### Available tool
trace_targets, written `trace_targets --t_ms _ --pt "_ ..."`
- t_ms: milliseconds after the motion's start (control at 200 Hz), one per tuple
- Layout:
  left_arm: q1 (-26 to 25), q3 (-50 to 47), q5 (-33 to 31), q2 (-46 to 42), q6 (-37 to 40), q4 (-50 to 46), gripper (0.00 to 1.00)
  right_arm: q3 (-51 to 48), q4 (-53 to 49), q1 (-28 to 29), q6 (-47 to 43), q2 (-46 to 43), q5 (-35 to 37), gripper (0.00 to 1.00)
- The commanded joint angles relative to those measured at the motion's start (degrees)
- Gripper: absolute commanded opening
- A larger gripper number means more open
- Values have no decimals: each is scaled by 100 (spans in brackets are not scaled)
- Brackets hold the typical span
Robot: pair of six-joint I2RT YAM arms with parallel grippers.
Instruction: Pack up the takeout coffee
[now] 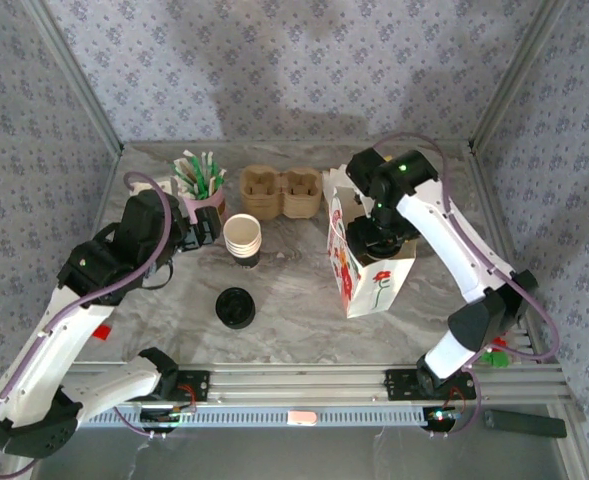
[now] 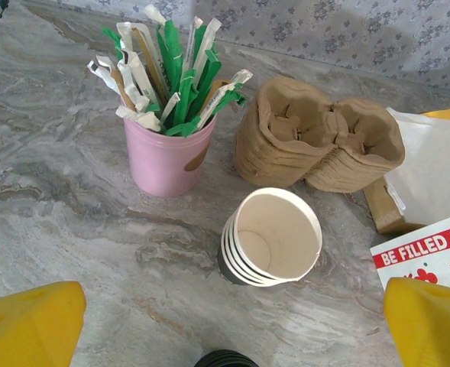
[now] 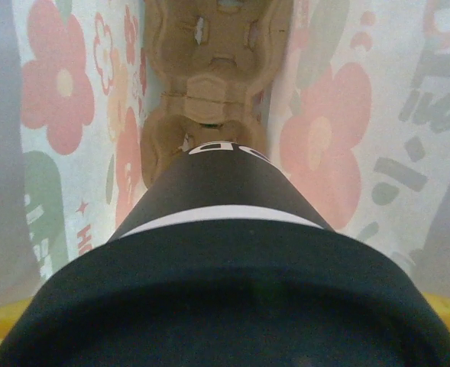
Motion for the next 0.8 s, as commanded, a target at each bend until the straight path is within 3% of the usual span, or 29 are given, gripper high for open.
trace_targets --t_ms 0,795 --pt "21 -45 -143 -67 153 126 100 -76 -769 -9 138 100 -60 87" --pt "253 -74 -55 -173 267 70 100 -871 30 154 279 409 -20 88"
